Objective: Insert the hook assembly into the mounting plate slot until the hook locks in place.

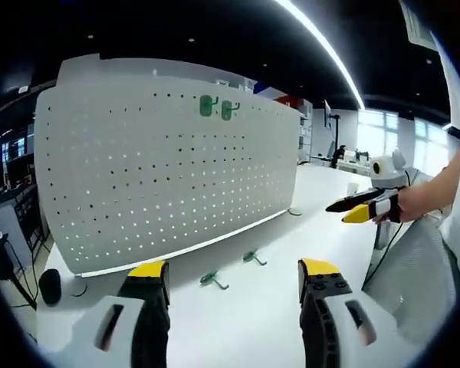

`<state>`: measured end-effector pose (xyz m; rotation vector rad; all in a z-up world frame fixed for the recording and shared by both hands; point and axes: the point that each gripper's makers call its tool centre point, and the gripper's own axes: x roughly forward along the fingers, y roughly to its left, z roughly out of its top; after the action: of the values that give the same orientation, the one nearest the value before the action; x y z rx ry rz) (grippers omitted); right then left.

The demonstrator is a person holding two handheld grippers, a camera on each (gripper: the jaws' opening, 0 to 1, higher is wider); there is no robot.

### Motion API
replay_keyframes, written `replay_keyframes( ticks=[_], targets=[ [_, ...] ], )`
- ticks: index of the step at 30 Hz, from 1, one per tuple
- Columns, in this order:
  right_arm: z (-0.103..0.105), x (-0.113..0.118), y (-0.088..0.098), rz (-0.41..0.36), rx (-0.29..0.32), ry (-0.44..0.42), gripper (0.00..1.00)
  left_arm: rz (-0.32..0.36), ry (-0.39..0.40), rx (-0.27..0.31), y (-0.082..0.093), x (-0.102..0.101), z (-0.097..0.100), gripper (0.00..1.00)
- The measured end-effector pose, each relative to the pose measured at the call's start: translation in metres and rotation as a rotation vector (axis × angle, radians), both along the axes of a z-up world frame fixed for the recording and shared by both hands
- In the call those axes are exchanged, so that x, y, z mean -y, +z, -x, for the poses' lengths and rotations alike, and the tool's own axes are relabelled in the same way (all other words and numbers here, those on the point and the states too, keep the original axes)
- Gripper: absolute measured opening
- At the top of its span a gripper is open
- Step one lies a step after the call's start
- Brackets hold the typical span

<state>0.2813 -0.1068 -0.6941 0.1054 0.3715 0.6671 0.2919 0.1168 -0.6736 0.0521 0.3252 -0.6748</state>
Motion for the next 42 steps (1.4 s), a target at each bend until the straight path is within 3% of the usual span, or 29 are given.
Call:
replay_keyframes(
  ticks=[10,14,23,31,36,42],
  targets=[
    [0.003,-0.006,-0.001,0.028,0.007,0.028,0.58,-0.09,-0.109,-0.077,-0.015,0.01,-0.007,0.7],
    [0.003,-0.007,-0.002,0.036,0.005,0.03,0.58,-0.166,-0.148,-0.107,-0.025,0.007,-0.01,0.7],
    [0.004,-0.007,-0.004,0.058,0.007,0.035,0.58,-0.263,-0.217,-0.193,-0.041,0.001,-0.023,0.7],
    [0.005,-0.009,-0.007,0.067,-0.005,0.046,0.58,-0.369,-0.322,-0.237,-0.054,0.003,-0.03,0.69],
    [0.007,-0.012,-0.008,0.076,-0.009,0.058,0.58,-0.397,-0.353,-0.247,-0.058,0.004,-0.037,0.69],
    [0.009,-0.015,-0.01,0.102,-0.003,0.075,0.58,-0.487,-0.407,-0.288,-0.07,0.003,-0.043,0.67]
  ],
)
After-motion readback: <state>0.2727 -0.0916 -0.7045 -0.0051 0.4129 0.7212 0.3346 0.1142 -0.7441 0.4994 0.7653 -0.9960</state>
